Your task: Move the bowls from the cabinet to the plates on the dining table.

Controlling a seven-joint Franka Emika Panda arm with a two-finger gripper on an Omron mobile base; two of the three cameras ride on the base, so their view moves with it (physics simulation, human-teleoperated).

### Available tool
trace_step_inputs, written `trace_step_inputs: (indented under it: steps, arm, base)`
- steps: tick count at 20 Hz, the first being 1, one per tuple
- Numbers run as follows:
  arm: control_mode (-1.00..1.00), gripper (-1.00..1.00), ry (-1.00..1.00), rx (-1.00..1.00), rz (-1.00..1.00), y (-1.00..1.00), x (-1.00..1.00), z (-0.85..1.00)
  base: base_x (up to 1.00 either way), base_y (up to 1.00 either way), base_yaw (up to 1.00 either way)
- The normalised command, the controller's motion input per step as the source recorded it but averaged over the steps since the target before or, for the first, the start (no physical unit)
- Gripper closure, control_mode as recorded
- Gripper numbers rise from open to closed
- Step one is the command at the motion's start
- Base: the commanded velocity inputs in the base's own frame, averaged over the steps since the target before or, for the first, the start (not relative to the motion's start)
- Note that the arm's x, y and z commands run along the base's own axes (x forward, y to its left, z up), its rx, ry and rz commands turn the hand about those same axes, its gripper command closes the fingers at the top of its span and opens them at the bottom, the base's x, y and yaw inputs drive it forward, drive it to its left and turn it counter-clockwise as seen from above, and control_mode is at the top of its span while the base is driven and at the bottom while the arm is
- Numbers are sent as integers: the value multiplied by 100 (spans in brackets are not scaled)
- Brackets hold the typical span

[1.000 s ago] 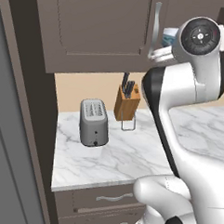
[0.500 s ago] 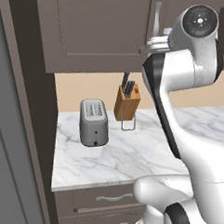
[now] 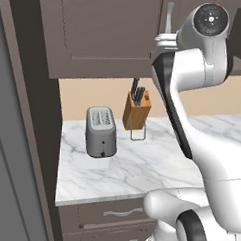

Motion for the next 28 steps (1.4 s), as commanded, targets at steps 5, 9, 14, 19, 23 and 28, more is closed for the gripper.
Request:
trace_step_inputs:
  steps: [5,9,14,19,23,28]
  arm:
    - [-100,-100,-6,3,3,0,32,-9]
    - [-100,-100,-1,4,2,0,32,0]
    - [-100,-100,0,3,2,0,33,0]
    - [-100,-100,0,3,1,0,35,0]
    - [-100,-100,0,2,1,-2,37,0]
    - [-100,-100,0,2,1,-3,37,0]
  base:
    - [0,0,0]
    - [0,0,0]
    - [0,0,0]
    - [0,0,0]
    - [0,0,0]
    - [0,0,0]
